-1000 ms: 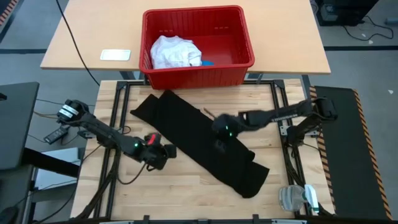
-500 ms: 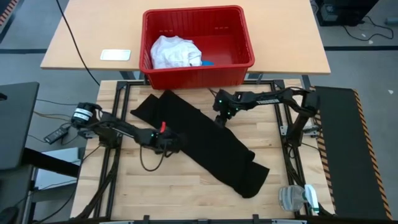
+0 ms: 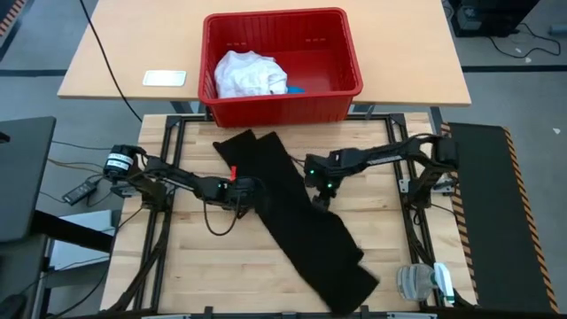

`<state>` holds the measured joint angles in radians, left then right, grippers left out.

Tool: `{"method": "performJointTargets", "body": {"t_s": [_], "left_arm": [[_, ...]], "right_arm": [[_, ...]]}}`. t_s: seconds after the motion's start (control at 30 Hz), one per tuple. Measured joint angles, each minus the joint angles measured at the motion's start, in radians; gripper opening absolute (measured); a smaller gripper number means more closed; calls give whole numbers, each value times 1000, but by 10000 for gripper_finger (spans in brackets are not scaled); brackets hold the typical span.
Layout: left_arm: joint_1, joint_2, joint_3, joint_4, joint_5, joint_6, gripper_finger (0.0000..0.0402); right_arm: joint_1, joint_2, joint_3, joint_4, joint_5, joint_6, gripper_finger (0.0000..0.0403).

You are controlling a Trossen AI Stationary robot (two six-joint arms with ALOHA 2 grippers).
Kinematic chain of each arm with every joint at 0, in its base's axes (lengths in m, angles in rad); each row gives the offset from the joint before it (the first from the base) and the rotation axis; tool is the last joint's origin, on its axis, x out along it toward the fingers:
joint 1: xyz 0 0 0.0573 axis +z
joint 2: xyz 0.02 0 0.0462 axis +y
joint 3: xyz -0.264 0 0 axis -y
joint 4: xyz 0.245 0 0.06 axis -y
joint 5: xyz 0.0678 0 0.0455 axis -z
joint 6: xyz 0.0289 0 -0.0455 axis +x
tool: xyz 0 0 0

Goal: Fold laundry
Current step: Fold the black shirt

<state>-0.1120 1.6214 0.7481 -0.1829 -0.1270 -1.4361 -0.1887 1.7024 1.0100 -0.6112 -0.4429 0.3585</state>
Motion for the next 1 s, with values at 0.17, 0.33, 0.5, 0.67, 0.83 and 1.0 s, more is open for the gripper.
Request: {"method": "performJointTargets", "body": {"t_s": [0.17,0.33,0.5,0.67,0.83,1.0], "left_arm": [[2,1,-5,56,71,65,218],[-43,4,-6,102,100,-62,212],[-114,5,-5,103,35,-207,227],[-106,23,-3,132,-30,-230,259],[-91,93,0,224,-60,-182,267],[-73,151,-1,379,-88,-160,266]], "right_arm": [[-96,-85,0,-109,198,-53,185],[-174,-111,-51,2,77,-41,221],[-178,-85,-125,179,8,33,280],[-129,-64,-187,385,47,105,324],[-94,-33,-188,461,62,149,325],[-62,19,-188,486,74,173,305]]}}
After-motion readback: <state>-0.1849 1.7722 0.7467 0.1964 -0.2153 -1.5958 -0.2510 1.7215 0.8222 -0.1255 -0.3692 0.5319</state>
